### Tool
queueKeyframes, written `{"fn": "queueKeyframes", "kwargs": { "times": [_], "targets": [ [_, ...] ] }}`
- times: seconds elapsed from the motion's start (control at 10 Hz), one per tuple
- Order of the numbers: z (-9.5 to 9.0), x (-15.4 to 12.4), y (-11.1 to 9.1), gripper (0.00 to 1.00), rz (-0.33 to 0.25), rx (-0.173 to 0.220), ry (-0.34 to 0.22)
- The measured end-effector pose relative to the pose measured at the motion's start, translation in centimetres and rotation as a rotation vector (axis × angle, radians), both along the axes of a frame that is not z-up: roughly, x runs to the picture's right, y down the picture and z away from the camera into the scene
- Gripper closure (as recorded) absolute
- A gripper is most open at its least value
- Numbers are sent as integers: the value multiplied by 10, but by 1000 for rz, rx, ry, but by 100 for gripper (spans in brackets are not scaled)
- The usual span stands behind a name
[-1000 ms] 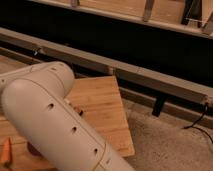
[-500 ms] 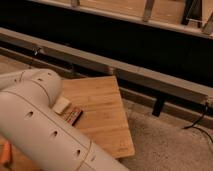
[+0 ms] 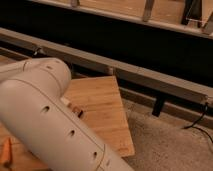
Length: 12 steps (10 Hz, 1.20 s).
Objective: Knock the bottle over
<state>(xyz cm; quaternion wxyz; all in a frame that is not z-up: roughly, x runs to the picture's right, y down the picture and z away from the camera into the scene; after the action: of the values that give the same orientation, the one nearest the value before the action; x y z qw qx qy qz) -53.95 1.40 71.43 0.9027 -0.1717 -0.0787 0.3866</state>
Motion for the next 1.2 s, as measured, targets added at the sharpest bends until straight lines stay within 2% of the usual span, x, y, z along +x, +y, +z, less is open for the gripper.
{"fn": "queueKeyframes", "kwargs": {
  "times": [0.3, 0.5, 0.6, 0.8, 1.2],
  "targets": [
    [-48, 23, -46, 64, 185, 176, -143],
    [-71, 39, -58, 62, 249, 238, -209],
    [-82, 42, -58, 62, 267, 256, -243],
    [-91, 49, -60, 62, 284, 273, -274],
    [-94, 48, -59, 62, 284, 274, -281]
  ]
}}
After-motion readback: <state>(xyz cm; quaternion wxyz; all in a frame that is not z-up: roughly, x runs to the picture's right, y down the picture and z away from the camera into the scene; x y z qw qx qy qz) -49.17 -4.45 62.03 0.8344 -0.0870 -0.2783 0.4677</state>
